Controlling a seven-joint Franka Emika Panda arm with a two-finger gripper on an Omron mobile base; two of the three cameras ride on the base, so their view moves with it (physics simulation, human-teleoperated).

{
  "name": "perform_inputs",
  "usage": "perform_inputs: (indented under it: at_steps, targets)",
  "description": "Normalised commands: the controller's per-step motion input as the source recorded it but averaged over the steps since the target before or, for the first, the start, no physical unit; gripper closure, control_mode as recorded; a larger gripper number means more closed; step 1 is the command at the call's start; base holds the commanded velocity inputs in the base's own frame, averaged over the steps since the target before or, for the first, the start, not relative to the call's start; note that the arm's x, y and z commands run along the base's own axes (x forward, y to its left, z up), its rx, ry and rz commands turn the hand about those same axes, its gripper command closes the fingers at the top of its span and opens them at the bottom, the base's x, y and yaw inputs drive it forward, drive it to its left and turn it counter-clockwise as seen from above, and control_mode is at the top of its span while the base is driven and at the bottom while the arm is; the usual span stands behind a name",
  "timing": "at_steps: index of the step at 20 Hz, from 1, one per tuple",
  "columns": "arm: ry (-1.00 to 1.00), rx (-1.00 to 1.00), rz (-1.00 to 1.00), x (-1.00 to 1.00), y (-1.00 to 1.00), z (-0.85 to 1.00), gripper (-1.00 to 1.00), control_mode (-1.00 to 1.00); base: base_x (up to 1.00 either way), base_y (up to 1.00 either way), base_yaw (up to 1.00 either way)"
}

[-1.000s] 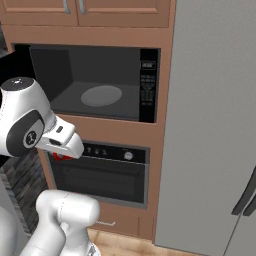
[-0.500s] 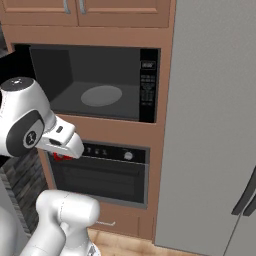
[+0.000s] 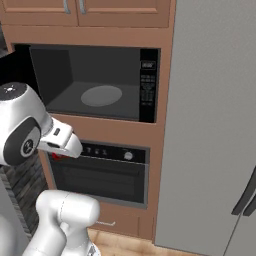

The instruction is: Pick the mug from the counter and place it inside the microwave. Then close the microwave.

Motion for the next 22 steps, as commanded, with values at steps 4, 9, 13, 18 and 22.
perform_inputs:
  at_steps: [4,9,13,18,22]
  targets:
    - [-0.17,-0.05,0.1,0.0,0.22,0.0,1.0,-1.0,0.0,0.0,0.0]
    - [-0.21,-0.04,0.12,-0.23,0.48,0.15,1.0,-1.0,0.0,0.0,0.0]
    - [-0.16,0.0,0.16,-0.16,0.41,0.48,1.0,-1.0,0.0,0.0,0.0]
    - [-0.07,0.0,0.12,0.0,0.08,0.38,1.0,-1.0,0.0,0.0,0.0]
    - [0.0,0.0,0.03,0.1,0.0,0.08,1.0,-1.0,0.0,0.0,0.0]
